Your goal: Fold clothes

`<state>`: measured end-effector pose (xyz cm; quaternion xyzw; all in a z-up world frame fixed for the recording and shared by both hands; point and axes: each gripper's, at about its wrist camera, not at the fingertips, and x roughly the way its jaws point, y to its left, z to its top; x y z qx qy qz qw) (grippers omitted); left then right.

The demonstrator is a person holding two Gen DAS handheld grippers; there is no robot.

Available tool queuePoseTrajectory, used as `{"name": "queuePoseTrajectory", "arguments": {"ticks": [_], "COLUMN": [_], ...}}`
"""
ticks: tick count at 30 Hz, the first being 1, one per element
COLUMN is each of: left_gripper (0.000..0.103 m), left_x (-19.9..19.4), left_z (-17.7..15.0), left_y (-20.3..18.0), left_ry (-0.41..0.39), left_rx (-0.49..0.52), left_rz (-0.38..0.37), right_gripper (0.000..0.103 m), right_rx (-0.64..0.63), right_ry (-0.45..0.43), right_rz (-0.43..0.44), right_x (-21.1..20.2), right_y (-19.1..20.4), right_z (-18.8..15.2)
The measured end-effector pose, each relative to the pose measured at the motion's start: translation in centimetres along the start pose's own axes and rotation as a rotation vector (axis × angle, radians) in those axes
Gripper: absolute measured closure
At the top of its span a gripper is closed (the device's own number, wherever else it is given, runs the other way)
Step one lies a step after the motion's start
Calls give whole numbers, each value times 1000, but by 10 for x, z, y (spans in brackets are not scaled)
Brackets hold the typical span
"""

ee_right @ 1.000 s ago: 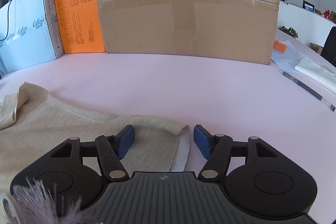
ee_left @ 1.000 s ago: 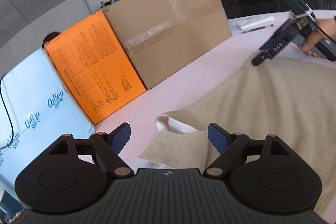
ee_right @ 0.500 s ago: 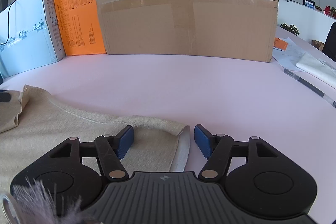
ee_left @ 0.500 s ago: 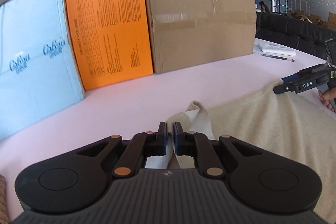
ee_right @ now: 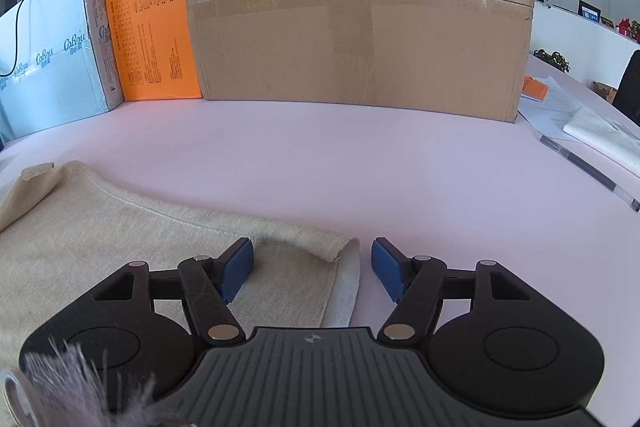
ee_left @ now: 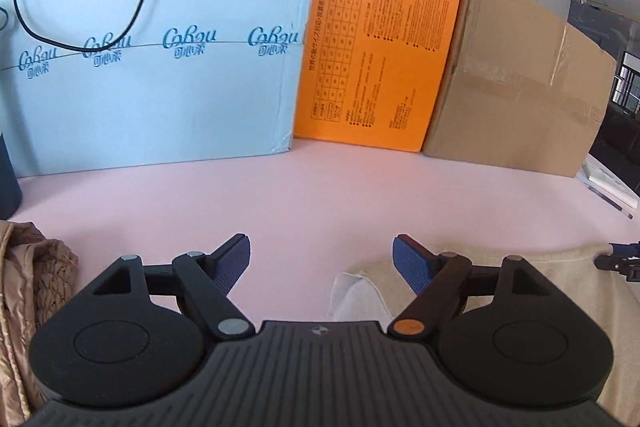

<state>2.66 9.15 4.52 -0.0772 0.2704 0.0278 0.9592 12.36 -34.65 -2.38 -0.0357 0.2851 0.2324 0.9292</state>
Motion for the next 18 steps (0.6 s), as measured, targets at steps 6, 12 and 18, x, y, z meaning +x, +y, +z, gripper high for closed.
{"name": "queuePoseTrajectory", "arguments": {"ticks": [6, 12, 18], "left_gripper": [26, 91, 96], "left_x": [51, 72, 57], "left_z": [4, 2, 11], "left_y": [-29, -40, -28], "left_ry": [150, 212, 149], "left_rx": [93, 102, 81], "left_rz": [21, 10, 33], "right_gripper": [37, 36, 35], "right_rx": [2, 11, 1], "right_ry": [1, 0, 1], "right_rz": [6, 15, 8], "right_x": [1, 0, 0], "right_y": [-1, -2, 0], "right_z": [0, -1, -1]}}
